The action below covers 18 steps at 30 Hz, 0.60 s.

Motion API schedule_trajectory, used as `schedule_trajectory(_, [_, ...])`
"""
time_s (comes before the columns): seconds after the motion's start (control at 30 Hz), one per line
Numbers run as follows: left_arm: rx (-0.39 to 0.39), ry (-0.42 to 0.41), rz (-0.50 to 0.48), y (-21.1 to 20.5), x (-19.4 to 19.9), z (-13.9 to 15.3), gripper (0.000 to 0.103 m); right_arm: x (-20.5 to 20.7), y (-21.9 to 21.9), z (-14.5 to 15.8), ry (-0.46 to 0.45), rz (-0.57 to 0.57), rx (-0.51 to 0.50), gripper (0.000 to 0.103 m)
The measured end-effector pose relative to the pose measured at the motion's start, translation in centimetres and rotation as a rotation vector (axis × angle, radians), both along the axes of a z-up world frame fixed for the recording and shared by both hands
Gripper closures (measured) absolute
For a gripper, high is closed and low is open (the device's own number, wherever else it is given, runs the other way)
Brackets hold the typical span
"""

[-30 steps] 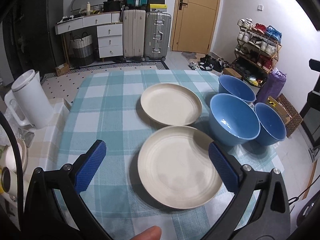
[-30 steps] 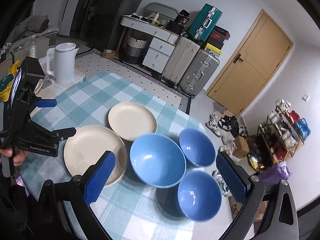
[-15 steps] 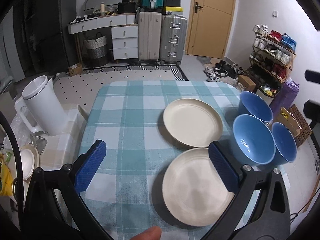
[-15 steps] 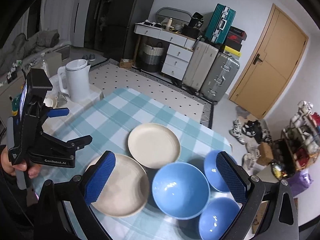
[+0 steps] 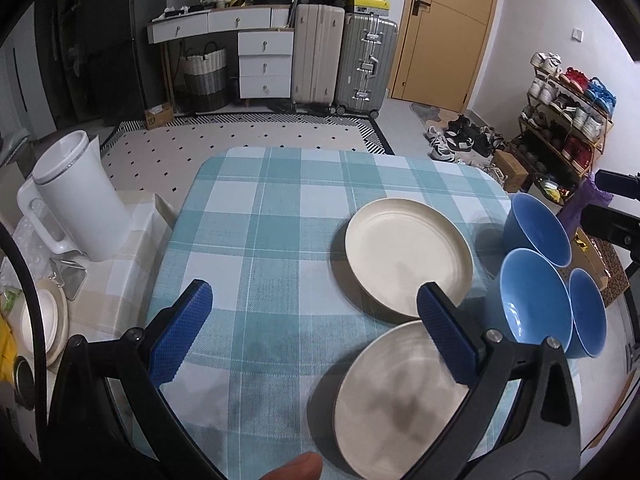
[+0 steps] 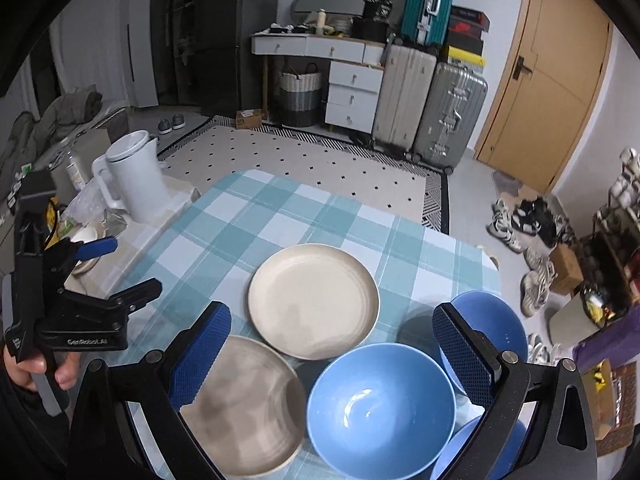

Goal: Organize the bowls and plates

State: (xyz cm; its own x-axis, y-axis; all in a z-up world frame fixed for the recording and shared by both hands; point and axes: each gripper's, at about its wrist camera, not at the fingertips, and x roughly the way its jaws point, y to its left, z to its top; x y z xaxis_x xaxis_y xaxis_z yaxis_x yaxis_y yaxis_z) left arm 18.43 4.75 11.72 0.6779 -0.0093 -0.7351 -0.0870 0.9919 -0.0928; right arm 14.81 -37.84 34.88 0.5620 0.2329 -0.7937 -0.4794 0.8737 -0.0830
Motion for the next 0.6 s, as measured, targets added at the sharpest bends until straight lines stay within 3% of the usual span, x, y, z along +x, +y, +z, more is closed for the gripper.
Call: schedule_trajectory(0.6, [0.037,0.069,0.025,-0.4,7.8,-3.6,0.001,8.8,-0.8,-4.7,0.099,-0.032,0.005,0.001])
